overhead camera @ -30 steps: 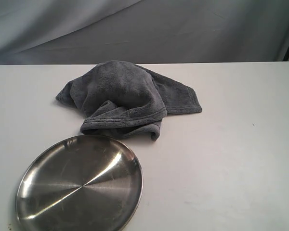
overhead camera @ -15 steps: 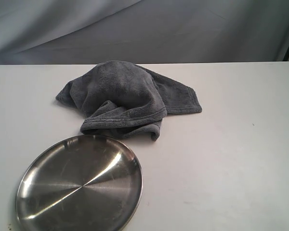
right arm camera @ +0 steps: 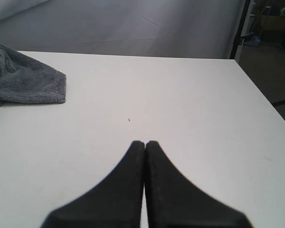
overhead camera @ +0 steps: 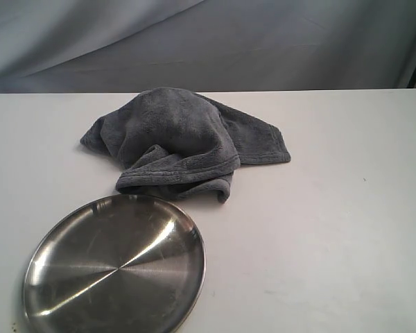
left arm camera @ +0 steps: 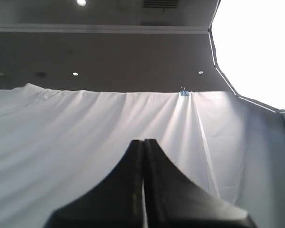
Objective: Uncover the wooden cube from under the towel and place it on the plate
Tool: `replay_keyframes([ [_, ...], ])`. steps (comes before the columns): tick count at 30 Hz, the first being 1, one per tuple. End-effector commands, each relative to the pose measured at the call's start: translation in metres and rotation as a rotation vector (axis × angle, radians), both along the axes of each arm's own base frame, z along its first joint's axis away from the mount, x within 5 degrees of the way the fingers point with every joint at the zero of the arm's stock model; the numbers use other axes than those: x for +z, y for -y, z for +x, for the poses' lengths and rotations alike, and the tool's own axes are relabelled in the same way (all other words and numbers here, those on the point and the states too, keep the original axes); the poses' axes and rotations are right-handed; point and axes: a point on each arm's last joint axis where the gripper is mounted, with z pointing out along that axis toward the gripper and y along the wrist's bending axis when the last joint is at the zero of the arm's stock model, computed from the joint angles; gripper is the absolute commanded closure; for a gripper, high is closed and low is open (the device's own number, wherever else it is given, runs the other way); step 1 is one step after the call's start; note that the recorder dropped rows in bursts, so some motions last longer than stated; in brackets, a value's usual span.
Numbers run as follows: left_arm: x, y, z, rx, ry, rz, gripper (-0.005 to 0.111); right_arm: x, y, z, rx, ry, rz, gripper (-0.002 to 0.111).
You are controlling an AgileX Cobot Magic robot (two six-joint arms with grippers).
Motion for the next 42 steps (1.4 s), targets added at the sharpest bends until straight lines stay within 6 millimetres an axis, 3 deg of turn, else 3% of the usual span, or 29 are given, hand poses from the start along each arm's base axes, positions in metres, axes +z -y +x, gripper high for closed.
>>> replay_keyframes([
  [1,0.02,0.001,0.005,-0.037,-0.051,-0.024,0.102,-0.001,0.0,0.0,-0.008,0.002,0.008,0.108],
  [6,0.047,0.008,0.03,-0.072,-0.145,0.065,0.097,-0.001,0.0,0.0,-0.008,0.002,0.008,0.108],
  [11,0.058,0.019,0.074,-0.239,-0.371,0.049,0.097,-0.001,0.0,0.0,-0.008,0.002,0.008,0.108],
  [19,0.042,0.038,0.154,-0.482,-0.51,0.131,0.097,-0.001,0.0,0.0,-0.007,0.002,0.006,0.108],
  [29,-0.003,0.052,0.246,-0.624,-0.666,0.162,0.097,-0.001,0.0,0.0,-0.008,0.002,0.008,0.108],
  [36,-0.026,0.084,0.281,-0.592,-0.803,0.313,0.098,-0.001,0.0,0.0,-0.008,0.002,0.008,0.108],
  [42,-0.01,0.116,0.3,-0.428,-0.904,0.412,0.107,-0.001,0.0,0.0,-0.007,0.002,0.006,0.108],
])
